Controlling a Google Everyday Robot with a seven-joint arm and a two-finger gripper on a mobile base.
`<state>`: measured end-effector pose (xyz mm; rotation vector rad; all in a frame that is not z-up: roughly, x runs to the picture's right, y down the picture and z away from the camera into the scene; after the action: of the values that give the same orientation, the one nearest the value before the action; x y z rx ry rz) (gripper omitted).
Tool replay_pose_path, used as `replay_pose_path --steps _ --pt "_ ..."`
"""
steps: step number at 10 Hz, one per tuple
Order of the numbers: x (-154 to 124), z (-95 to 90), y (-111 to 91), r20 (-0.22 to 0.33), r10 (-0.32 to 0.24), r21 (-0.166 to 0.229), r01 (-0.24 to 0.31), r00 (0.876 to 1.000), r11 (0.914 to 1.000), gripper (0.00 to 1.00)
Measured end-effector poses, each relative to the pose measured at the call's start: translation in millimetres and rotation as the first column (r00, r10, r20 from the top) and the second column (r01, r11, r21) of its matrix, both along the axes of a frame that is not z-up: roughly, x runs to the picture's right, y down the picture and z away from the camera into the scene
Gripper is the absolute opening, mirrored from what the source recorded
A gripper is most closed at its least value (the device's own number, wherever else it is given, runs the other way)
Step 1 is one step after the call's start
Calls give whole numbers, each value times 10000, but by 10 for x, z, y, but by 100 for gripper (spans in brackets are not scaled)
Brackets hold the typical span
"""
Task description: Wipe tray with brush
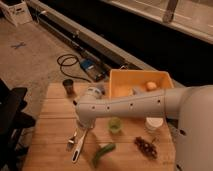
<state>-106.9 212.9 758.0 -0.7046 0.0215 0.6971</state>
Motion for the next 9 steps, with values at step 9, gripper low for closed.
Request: replay_pose_path --steps 9 --pt "-137 272 205 -673 764 -685 -810 9948 9944 65"
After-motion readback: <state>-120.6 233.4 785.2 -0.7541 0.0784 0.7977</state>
